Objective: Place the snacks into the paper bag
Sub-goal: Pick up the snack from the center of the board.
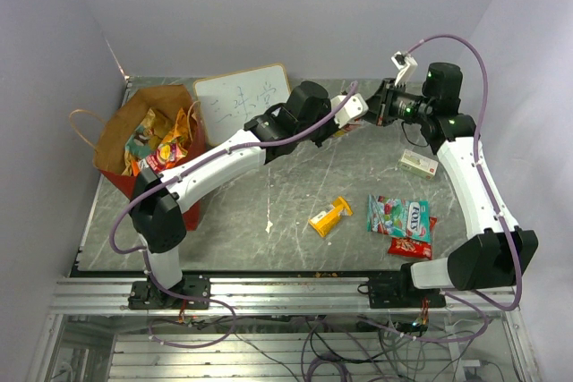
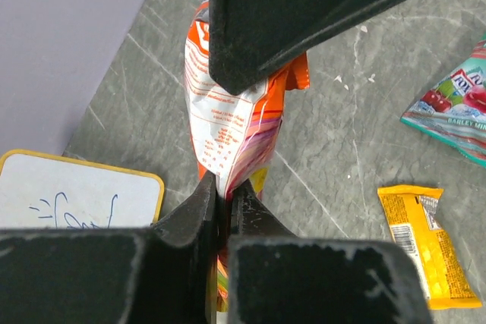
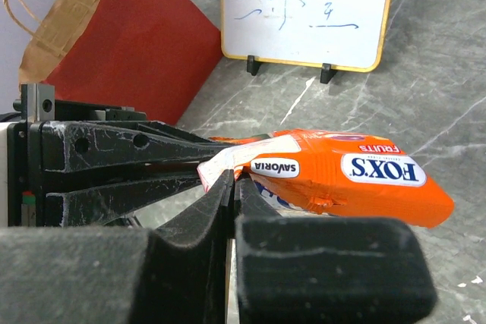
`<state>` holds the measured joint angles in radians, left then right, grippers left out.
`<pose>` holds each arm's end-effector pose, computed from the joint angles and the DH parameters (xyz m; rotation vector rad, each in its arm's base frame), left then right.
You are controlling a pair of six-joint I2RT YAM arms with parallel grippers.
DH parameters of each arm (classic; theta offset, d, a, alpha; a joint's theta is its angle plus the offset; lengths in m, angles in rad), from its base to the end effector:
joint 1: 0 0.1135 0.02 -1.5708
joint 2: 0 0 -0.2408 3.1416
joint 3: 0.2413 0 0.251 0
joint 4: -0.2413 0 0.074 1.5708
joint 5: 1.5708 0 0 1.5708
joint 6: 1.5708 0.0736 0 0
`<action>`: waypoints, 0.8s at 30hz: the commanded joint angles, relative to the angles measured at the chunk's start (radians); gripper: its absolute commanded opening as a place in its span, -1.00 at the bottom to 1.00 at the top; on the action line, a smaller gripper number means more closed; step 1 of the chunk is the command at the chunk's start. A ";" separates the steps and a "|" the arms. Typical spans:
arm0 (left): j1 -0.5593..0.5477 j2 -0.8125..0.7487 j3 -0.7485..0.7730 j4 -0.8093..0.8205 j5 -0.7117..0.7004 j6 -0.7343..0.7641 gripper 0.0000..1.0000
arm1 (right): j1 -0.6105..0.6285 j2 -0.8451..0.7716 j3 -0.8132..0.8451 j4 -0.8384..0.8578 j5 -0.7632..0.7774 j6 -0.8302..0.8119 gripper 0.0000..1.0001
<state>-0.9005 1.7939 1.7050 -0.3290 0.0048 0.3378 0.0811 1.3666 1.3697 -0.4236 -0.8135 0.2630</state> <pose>0.2832 -0.3578 0.3265 1.1676 1.6330 -0.3670 0.3230 0.0799 0.3592 -0.3592 1.9588 1.0269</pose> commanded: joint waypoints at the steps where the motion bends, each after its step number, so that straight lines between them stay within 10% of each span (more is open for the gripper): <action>1: -0.006 -0.019 0.039 -0.020 0.014 0.029 -0.86 | -0.015 -0.050 -0.015 0.054 -0.028 -0.056 -0.67; 9: -0.002 -0.077 0.034 -0.061 -0.066 0.106 -0.86 | -0.014 -0.050 0.088 -0.098 0.048 -0.288 0.19; 24: 0.068 -0.247 0.112 -0.266 -0.105 0.132 -0.86 | -0.017 -0.094 0.138 -0.221 0.194 -0.507 0.28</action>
<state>-0.8639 1.6264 1.7329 -0.5613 -0.0780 0.4648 0.0719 1.2972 1.5127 -0.6220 -0.6689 -0.1715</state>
